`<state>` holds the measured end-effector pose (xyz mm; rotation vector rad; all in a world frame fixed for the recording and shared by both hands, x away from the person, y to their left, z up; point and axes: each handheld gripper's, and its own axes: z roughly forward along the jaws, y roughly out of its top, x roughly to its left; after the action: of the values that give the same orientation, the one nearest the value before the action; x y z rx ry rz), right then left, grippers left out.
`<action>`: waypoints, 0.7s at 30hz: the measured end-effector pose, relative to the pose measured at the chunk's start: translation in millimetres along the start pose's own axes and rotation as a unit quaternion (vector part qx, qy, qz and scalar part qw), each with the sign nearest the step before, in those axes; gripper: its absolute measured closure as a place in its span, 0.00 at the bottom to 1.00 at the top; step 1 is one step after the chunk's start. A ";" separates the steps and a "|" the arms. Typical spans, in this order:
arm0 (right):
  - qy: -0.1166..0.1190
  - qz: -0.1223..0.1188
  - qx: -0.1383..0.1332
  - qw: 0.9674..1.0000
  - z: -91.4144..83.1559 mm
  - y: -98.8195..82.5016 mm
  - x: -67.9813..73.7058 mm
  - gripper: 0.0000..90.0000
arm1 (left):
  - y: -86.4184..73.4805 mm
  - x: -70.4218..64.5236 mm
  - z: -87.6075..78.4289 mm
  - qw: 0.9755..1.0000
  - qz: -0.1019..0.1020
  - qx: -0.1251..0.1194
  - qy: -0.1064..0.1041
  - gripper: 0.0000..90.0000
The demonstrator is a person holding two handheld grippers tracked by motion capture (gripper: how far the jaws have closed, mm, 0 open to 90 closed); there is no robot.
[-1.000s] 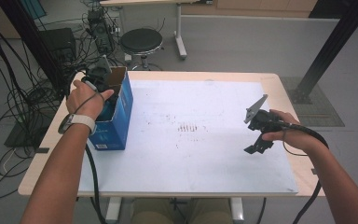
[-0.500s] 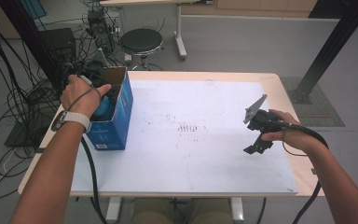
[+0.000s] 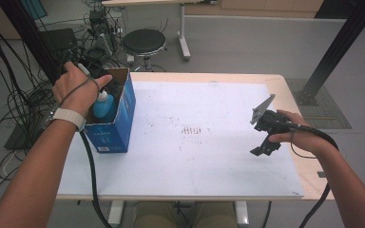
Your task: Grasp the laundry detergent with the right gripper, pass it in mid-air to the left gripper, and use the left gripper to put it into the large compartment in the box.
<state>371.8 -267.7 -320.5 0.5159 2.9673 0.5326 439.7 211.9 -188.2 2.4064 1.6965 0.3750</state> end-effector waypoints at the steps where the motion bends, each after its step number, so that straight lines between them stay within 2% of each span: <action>1: 0.000 0.000 -0.001 1.000 -0.8 0.1 0.0 0.07 | 1.0 -2.2 -4.1 1.000 0.010 0.003 -0.001 0.13; 6: -0.003 0.002 -0.003 1.000 -4.5 1.1 -0.9 0.07 | 4.1 -18.5 -25.3 0.999 0.050 -0.010 -0.006 0.13; 11: -0.003 0.001 0.000 1.000 -6.2 2.0 -0.8 0.07 | 6.1 -38.3 -44.2 0.994 0.097 -0.029 -0.031 0.13; 15: -0.003 0.002 0.002 1.000 -7.7 2.8 -1.1 0.07 | 6.6 -58.2 -48.8 0.989 0.137 -0.026 -0.038 0.13; 17: -0.005 0.004 0.000 1.000 -8.3 3.2 -1.3 0.07 | 7.4 -66.7 -50.6 0.986 0.160 -0.026 -0.044 0.13; 20: -0.006 0.004 0.001 1.000 -8.8 4.1 -1.1 0.07 | 8.9 -77.7 -50.5 0.982 0.181 -0.021 -0.058 0.13; 21: -0.004 0.002 0.002 1.000 -8.9 4.5 -0.9 0.07 | 9.9 -81.4 -50.1 0.979 0.194 -0.013 -0.061 0.13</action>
<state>372.9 -267.0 -310.6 0.5219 2.9618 0.5226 407.5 131.7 -146.2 2.6751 1.1589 0.2893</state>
